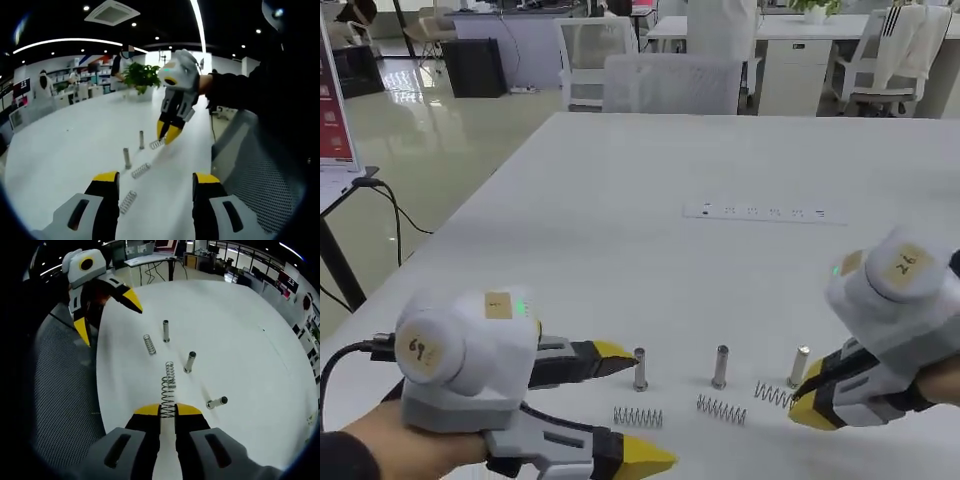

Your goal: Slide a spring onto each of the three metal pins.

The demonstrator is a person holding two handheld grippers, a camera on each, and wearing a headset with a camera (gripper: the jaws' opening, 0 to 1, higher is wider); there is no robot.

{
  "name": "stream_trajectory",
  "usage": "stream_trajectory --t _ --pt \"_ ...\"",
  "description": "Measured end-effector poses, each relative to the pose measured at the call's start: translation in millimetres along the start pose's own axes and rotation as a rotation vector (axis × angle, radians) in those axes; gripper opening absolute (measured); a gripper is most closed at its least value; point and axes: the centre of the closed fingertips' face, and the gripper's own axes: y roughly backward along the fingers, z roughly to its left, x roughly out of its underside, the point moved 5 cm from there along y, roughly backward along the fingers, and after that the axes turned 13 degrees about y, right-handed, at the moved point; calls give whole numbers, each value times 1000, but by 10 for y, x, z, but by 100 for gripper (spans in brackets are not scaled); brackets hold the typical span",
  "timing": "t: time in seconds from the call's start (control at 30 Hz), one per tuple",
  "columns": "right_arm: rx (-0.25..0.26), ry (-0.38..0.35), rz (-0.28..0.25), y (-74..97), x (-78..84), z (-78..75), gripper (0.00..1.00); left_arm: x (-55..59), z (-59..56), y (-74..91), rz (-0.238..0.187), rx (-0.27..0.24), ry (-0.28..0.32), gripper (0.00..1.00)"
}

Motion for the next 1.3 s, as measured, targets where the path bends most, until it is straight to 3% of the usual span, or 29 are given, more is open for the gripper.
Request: stream_trajectory --t 0.27,0.47,0.67,0.83,1.3 --pt "-23 32 1 -3 -134 31 7 -110 -64 -175 7 47 -16 52" --pt "-38 51 -2 -18 -216 54 7 -54 -38 -237 32 46 -30 48" --pt "-65 85 1 -56 -327 112 7 -41 -26 -286 26 48 -30 41" --pt "-83 113 4 -85 -402 151 7 14 -29 -365 53 52 -59 35" --pt "-132 177 11 -121 -484 261 7 39 -83 -416 60 79 -82 29"
